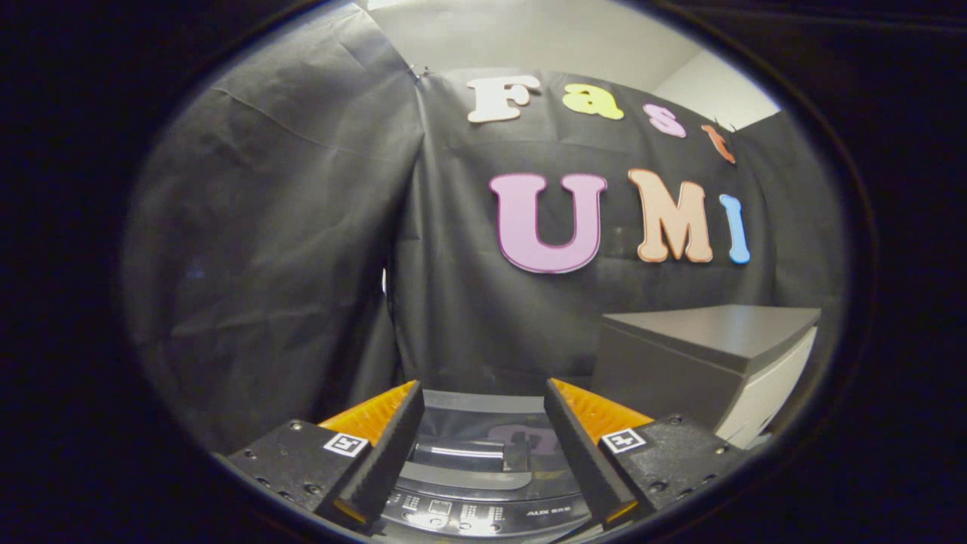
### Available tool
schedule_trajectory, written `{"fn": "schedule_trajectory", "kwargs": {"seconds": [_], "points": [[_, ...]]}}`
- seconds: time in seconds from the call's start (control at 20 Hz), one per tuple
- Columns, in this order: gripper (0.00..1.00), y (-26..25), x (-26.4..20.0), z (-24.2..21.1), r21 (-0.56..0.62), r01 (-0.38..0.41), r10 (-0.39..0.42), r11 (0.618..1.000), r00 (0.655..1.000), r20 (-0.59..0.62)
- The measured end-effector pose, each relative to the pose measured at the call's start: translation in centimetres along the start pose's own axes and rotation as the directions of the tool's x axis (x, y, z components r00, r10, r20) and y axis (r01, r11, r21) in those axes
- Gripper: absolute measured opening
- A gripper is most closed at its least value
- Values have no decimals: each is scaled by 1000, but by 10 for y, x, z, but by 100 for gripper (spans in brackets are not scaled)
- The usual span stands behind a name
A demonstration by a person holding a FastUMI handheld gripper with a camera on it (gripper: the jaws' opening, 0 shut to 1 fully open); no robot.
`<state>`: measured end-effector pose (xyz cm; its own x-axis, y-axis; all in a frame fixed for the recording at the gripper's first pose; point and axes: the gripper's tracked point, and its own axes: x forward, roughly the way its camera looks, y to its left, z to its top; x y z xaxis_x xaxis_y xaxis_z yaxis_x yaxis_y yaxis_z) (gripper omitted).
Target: Put the clothes into the washing machine and then close the washing machine lid.
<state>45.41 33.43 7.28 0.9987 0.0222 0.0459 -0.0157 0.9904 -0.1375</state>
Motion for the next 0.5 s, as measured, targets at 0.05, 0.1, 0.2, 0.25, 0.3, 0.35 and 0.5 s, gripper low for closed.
{"fn": "schedule_trajectory", "kwargs": {"seconds": [0.05, 0.1, 0.2, 0.25, 0.3, 0.35, 0.5], "points": [[97, 1, -8, 2, 20, -4, 4, 1000, 1000, -8], [97, 0, -17, 3, 45, -1, 2, 999, 1000, -23], [97, 3, -34, 16, 67, -15, 17, 998, 999, -29], [97, 4, -44, 24, 63, -30, 31, 998, 999, -22], [96, 5, -52, 32, 62, -39, 40, 997, 999, -11], [96, 5, -60, 35, 69, -53, 54, 996, 998, -16], [96, 12, -82, 38, 122, -104, 109, 987, 993, -36]]}}
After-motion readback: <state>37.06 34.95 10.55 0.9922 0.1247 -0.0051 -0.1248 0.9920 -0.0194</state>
